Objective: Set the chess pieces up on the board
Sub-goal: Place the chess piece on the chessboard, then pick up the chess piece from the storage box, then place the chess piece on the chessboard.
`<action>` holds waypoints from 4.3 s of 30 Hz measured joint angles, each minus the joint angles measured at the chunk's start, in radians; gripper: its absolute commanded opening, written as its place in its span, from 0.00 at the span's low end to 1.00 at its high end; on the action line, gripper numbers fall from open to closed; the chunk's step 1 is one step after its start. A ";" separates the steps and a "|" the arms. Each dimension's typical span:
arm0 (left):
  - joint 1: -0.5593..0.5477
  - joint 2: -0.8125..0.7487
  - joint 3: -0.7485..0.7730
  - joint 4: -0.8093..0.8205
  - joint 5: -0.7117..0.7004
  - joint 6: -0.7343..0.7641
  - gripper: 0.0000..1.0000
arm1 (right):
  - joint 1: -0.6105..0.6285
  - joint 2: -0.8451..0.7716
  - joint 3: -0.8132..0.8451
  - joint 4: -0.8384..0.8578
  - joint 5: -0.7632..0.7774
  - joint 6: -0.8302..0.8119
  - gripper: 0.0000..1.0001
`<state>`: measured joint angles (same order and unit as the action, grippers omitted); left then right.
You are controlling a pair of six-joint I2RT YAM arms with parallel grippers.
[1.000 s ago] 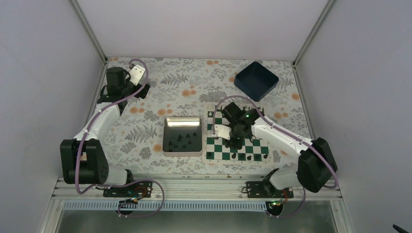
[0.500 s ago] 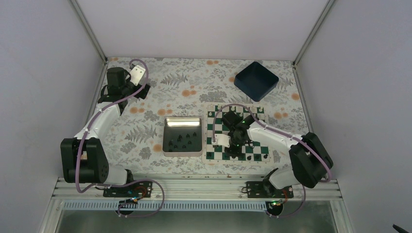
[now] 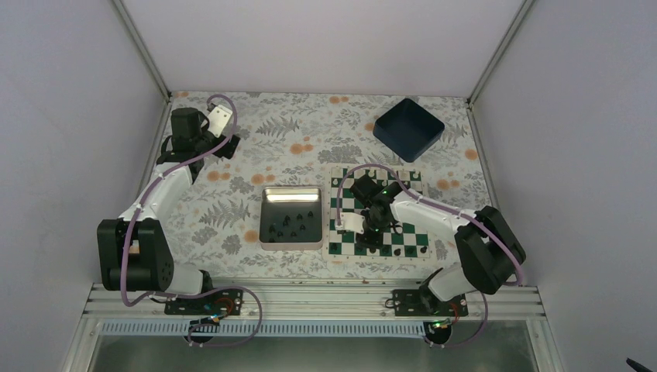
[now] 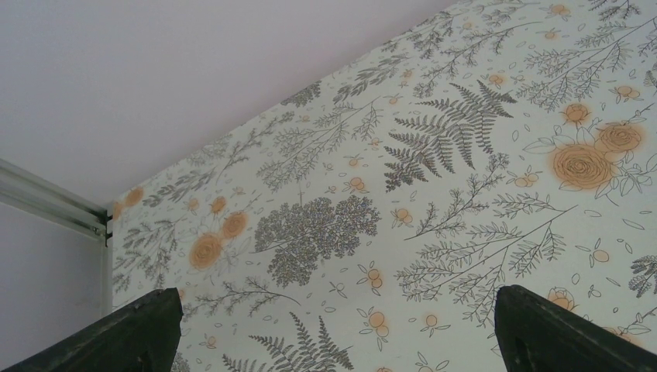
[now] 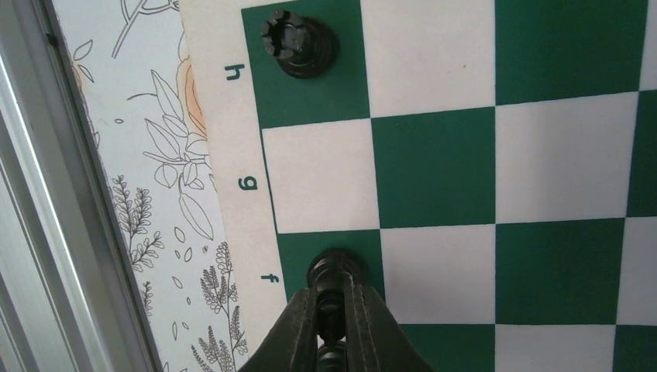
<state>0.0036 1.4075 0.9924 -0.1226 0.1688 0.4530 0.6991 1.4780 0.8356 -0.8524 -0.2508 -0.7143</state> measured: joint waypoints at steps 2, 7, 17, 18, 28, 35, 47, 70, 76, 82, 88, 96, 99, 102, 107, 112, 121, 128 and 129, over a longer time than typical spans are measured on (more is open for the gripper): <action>0.000 0.000 0.000 0.000 0.000 0.000 1.00 | 0.000 0.001 0.000 -0.001 0.001 -0.001 0.09; 0.000 0.002 0.000 0.000 0.000 0.000 1.00 | 0.000 0.002 0.000 -0.001 0.001 -0.003 0.09; 0.000 0.002 0.000 0.000 0.000 0.000 1.00 | 0.000 0.013 0.002 -0.002 -0.002 -0.005 0.10; 0.000 0.002 0.000 0.000 0.000 0.000 1.00 | 0.000 0.013 0.002 -0.002 -0.002 -0.006 0.10; 0.000 0.002 0.000 0.000 0.000 0.000 1.00 | 0.000 0.015 0.002 -0.005 0.002 -0.017 0.38; 0.000 0.007 0.000 0.000 -0.001 0.000 1.00 | 0.000 0.011 0.042 -0.045 0.015 -0.018 0.50; 0.000 0.008 0.000 0.000 -0.003 0.001 1.00 | 0.028 0.074 0.373 -0.073 0.063 -0.020 0.50; 0.000 -0.024 0.000 -0.008 0.002 0.003 1.00 | 0.157 0.549 0.716 -0.070 0.150 -0.040 0.47; 0.000 -0.025 0.000 -0.008 0.002 0.003 1.00 | 0.159 0.571 0.720 -0.090 0.143 -0.047 0.47; 0.000 -0.024 0.000 -0.008 0.005 0.003 1.00 | 0.165 0.572 0.726 -0.090 0.141 -0.053 0.46; 0.000 -0.025 0.000 -0.008 0.005 0.003 1.00 | 0.165 0.573 0.726 -0.089 0.132 -0.063 0.41; 0.000 -0.025 0.000 -0.008 0.005 0.003 1.00 | 0.165 0.613 0.729 -0.082 0.127 -0.068 0.36; 0.000 -0.025 0.000 -0.008 0.005 0.003 1.00 | 0.165 0.621 0.729 -0.078 0.123 -0.069 0.31; 0.000 -0.025 0.000 -0.008 0.005 0.003 1.00 | 0.165 0.621 0.729 -0.078 0.120 -0.072 0.20; 0.000 -0.026 0.000 -0.008 0.006 0.003 1.00 | 0.169 0.621 0.739 -0.079 0.115 -0.070 0.10; 0.000 -0.030 0.000 -0.007 0.008 0.003 1.00 | 0.172 0.608 0.746 -0.085 0.109 -0.066 0.08; 0.000 -0.034 0.000 -0.007 0.007 0.003 1.00 | 0.161 0.375 0.695 -0.099 0.133 -0.034 0.08; 0.000 -0.034 0.000 -0.007 0.000 0.003 1.00 | 0.110 0.172 0.483 -0.113 0.148 -0.001 0.08; 0.000 -0.034 0.000 -0.007 0.000 0.003 1.00 | 0.102 0.147 0.443 -0.113 0.147 0.003 0.09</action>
<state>0.0036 1.3731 0.9924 -0.1299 0.1688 0.4561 0.8009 1.6253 1.2785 -0.9657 -0.1036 -0.7116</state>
